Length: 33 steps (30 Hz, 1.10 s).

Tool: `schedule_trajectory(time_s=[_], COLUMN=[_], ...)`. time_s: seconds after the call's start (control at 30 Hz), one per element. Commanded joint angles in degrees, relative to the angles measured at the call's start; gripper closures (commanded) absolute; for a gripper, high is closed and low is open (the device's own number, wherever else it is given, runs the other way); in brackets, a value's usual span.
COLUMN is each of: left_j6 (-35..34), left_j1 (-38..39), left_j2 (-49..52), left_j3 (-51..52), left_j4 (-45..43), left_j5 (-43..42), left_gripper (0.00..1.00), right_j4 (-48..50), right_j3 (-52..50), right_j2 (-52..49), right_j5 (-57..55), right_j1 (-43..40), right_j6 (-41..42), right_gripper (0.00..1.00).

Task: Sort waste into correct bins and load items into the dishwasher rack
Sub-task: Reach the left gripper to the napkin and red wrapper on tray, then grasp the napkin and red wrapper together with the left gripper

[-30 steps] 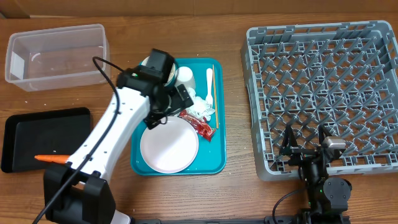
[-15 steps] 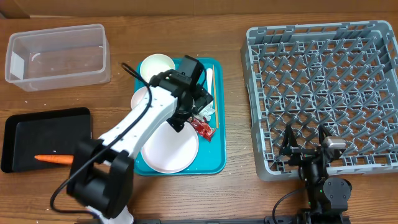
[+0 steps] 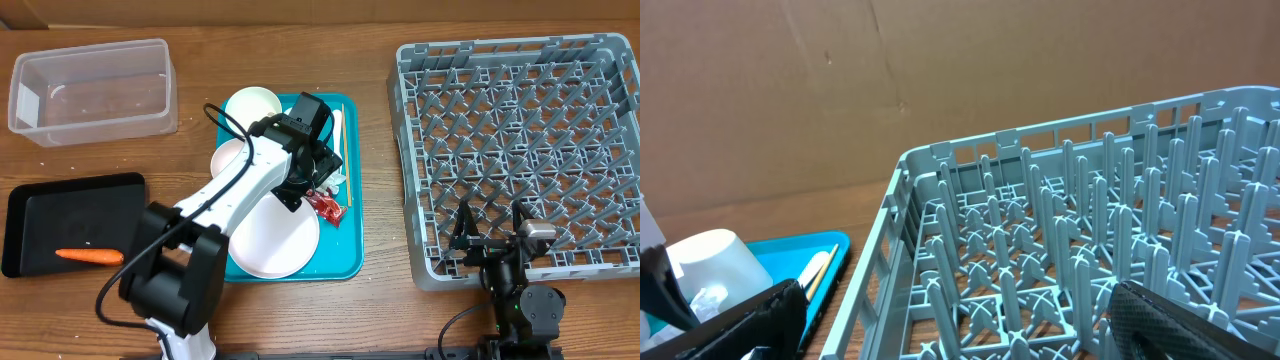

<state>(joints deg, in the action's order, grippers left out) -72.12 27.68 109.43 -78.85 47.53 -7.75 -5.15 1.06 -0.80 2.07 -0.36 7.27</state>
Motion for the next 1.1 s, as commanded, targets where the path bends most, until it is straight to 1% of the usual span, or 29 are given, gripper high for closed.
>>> schedule_trajectory(time_s=[0.0,0.03,0.07,0.13,0.17,0.2,0.23,0.33,0.4,0.63,1.0,1.07], left_j6=[-0.8,-0.7,-0.7,0.2,0.4,0.4,1.0,2.9,4.1,5.4,6.2,6.2], left_j1=[0.2,0.2,0.2,0.2,0.2,0.2,0.1,0.0,0.0,0.1,0.0,0.0], left_j2=[3.3,3.8,4.2,4.2,4.2,4.1,4.0,4.0,4.0,4.0,3.9,3.9], left_j3=[0.5,0.5,0.5,0.5,0.5,0.5,0.5,0.2,-0.1,-2.5,-3.9,-3.9], left_j4=[-0.3,-0.3,-0.3,-0.5,-0.5,-0.5,-0.5,-0.5,-0.4,2.5,4.0,3.8], left_j5=[-1.4,-1.3,-0.9,-0.2,0.2,0.5,0.5,0.4,0.3,0.2,-0.5,0.1], left_gripper=[0.14,0.15,0.2,0.36,0.42,0.44,0.5,0.55,0.63,0.68,0.67,0.71], right_j4=[0.4,0.4,0.4,0.4,0.4,0.4,0.4,0.4,0.4,0.4,0.4,0.4], right_j3=[-0.6,-0.6,-0.6,-0.6,-0.6,-0.6,-0.6,-0.6,-0.6,-0.6,-0.6,-0.6], right_j2=[0.6,0.6,0.6,0.6,0.6,0.6,0.6,0.6,0.6,0.6,0.6,0.6], right_j5=[-0.5,-0.5,-0.5,-0.5,-0.5,-0.5,-0.5,-0.5,-0.5,-0.5,-0.5,-0.5], right_j1=[-0.1,-0.1,-0.1,-0.1,-0.1,-0.1,-0.1,-0.1,-0.1,-0.1,-0.1,-0.1], right_j6=[-0.2,-0.2,-0.2,-0.2,-0.2,-0.2,-0.2,-0.2,-0.2,-0.2,-0.2,-0.2], right_gripper=[0.0,0.0,0.0,0.0,0.0,0.0,0.0,0.0,0.0,0.0,0.0,0.0])
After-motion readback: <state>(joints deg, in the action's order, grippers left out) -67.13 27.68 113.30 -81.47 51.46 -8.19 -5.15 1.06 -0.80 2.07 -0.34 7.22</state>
